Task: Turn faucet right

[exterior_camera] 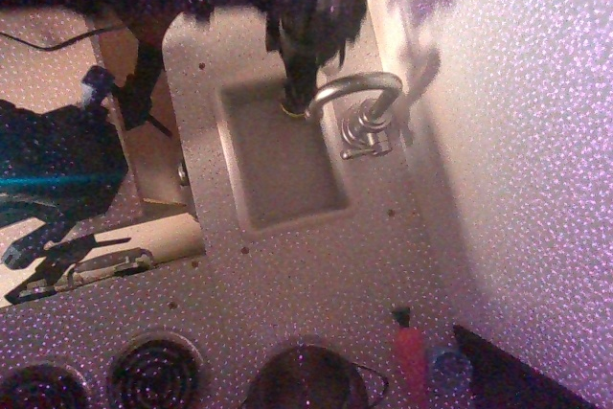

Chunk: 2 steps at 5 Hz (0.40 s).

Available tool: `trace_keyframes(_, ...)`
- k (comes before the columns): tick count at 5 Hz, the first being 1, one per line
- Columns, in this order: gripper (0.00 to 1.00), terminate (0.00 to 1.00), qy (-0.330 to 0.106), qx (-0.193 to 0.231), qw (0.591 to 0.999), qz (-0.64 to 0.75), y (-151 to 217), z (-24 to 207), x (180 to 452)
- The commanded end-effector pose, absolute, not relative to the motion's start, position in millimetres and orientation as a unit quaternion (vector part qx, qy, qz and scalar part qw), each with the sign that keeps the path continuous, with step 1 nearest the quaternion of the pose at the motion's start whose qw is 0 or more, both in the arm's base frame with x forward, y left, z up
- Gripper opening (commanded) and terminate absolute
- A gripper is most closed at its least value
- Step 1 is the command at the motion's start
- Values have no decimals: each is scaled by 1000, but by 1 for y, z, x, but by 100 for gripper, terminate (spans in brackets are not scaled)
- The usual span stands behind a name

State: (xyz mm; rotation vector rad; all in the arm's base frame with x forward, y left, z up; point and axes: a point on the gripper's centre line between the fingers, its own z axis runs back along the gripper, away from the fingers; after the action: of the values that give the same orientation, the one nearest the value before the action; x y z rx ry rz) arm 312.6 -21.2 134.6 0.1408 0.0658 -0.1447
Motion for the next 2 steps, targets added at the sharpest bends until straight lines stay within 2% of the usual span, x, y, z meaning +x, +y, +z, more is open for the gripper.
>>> trace_keyframes(1, 100, 0, -46, 103, 991, -73, -33, 152, 313)
trace_keyframes(2, 100, 0, -77, 162, 980, -80, -36, 156, 316)
